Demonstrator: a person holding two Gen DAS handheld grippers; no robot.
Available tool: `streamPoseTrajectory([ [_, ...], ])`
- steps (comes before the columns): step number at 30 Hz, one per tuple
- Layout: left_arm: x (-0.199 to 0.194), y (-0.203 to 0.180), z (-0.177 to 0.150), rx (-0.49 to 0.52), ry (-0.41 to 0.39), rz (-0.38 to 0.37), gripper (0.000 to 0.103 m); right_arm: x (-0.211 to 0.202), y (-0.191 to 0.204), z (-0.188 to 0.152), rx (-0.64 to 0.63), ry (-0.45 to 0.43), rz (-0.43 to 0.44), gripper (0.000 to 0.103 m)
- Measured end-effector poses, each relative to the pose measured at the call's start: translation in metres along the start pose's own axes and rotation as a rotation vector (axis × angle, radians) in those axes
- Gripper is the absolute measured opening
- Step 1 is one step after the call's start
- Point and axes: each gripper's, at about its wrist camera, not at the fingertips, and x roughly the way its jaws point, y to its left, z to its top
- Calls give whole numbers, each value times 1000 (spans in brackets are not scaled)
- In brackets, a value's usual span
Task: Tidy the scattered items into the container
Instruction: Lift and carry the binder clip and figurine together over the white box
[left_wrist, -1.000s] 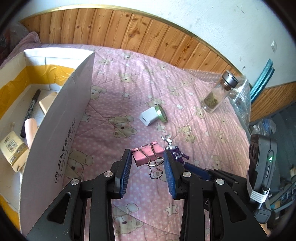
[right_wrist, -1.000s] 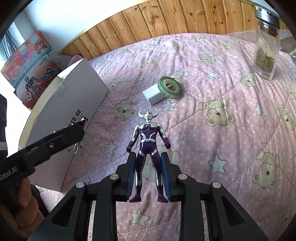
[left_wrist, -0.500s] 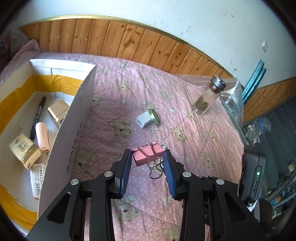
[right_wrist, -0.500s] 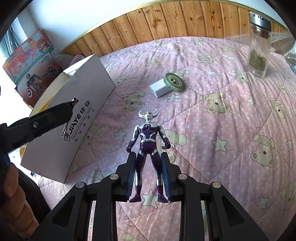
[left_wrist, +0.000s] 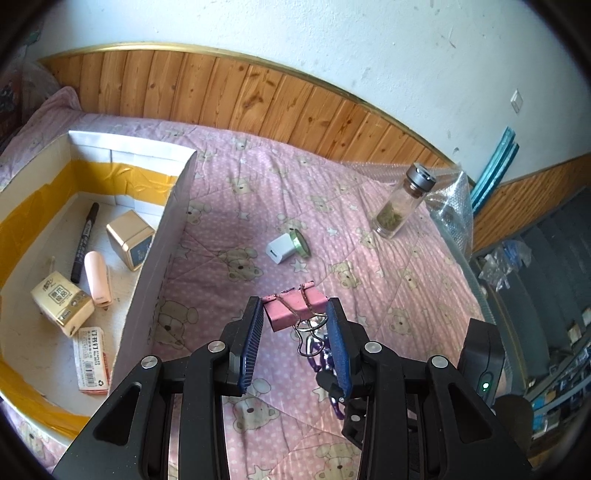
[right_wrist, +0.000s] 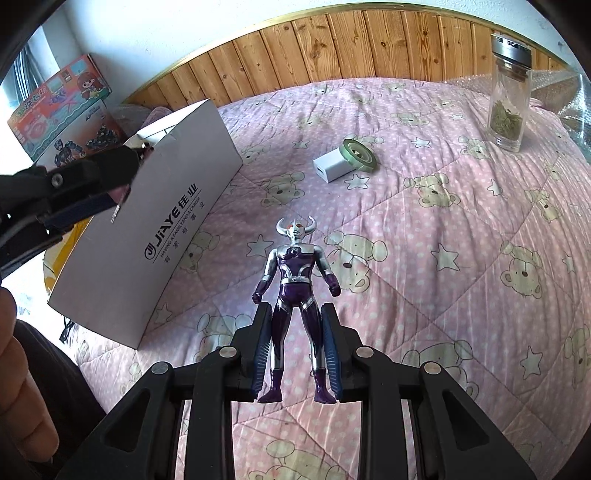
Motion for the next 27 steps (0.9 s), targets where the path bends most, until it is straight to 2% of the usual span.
streamPoseTrajectory([
  [7,-14,3,1,-6,-16,-10,36,-12,10,0,-16,-42,-16,28],
  [27,-33,11,1,-22,-22,-35,36,-33,29,-2,46,-80,15,28],
])
